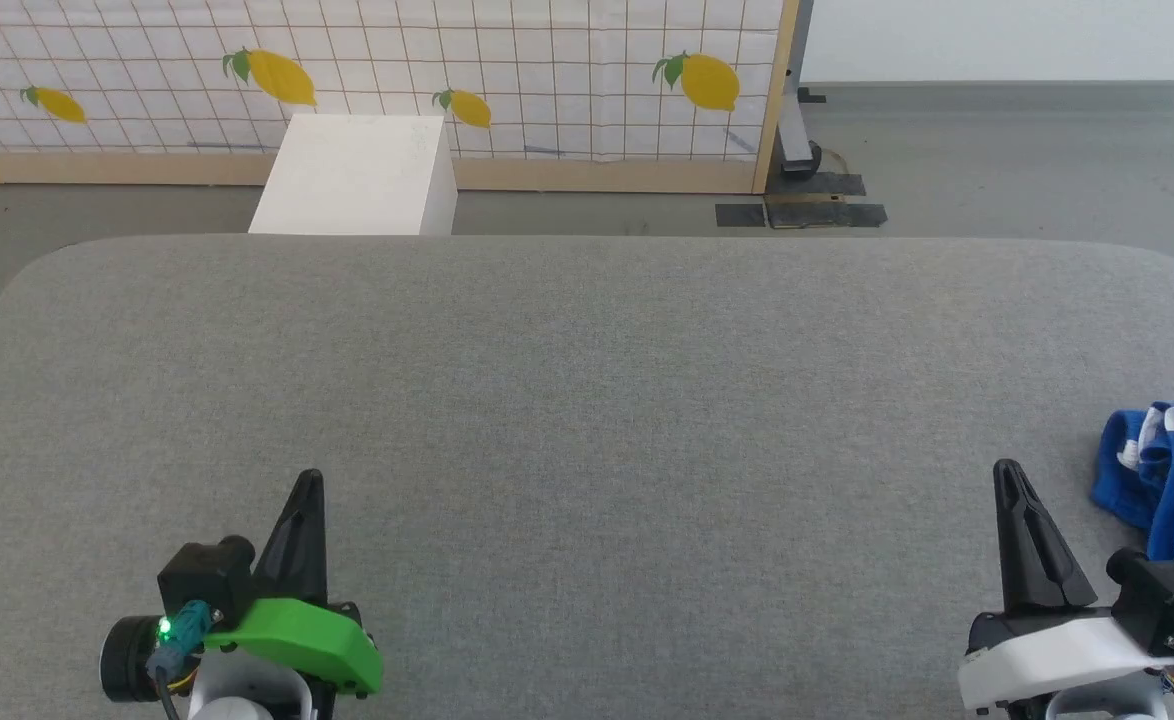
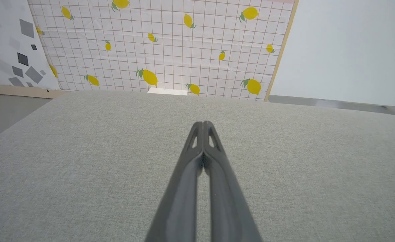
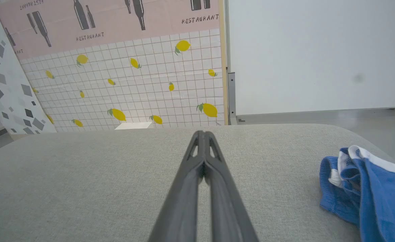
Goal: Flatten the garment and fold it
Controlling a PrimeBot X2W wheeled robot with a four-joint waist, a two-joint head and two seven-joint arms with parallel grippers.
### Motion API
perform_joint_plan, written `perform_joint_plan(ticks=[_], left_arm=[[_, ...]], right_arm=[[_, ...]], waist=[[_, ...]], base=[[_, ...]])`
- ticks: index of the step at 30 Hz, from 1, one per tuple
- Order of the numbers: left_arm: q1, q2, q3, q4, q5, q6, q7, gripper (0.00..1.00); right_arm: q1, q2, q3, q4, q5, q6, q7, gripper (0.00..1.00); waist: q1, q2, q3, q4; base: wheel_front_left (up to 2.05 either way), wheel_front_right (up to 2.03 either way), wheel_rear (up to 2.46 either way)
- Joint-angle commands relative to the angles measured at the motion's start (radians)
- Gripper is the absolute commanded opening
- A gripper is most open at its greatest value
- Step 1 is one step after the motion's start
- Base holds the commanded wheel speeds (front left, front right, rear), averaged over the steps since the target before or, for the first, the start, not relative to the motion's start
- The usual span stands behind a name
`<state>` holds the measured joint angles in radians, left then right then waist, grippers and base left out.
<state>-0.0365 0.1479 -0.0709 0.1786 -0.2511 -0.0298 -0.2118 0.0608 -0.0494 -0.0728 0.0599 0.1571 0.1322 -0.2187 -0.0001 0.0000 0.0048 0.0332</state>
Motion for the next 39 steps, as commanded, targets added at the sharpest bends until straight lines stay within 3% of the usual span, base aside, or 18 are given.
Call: perform_joint_plan(ticks=[1, 39], left_arm=[[0.006, -0.009, 0.005, -0.008, 0.022, 0.003, 0.005, 0.00], [0.017, -0.041, 0.029, -0.070, 0.106, 0.013, 0.080, 0.00]], right_arm=[[-0.010, 0.000, 0.003, -0.007, -0.010, 0.000, 0.008, 0.00], [-0.029, 0.000, 0.028, -0.027, -0.063, -0.001, 0.085, 0.00]], waist=[[0.0001, 0.0000, 0.000, 0.000], [0.0001, 0.0000, -0.002, -0.012]], base=[[0.00, 0.00, 0.00], [0.00, 0.00, 0.00]])
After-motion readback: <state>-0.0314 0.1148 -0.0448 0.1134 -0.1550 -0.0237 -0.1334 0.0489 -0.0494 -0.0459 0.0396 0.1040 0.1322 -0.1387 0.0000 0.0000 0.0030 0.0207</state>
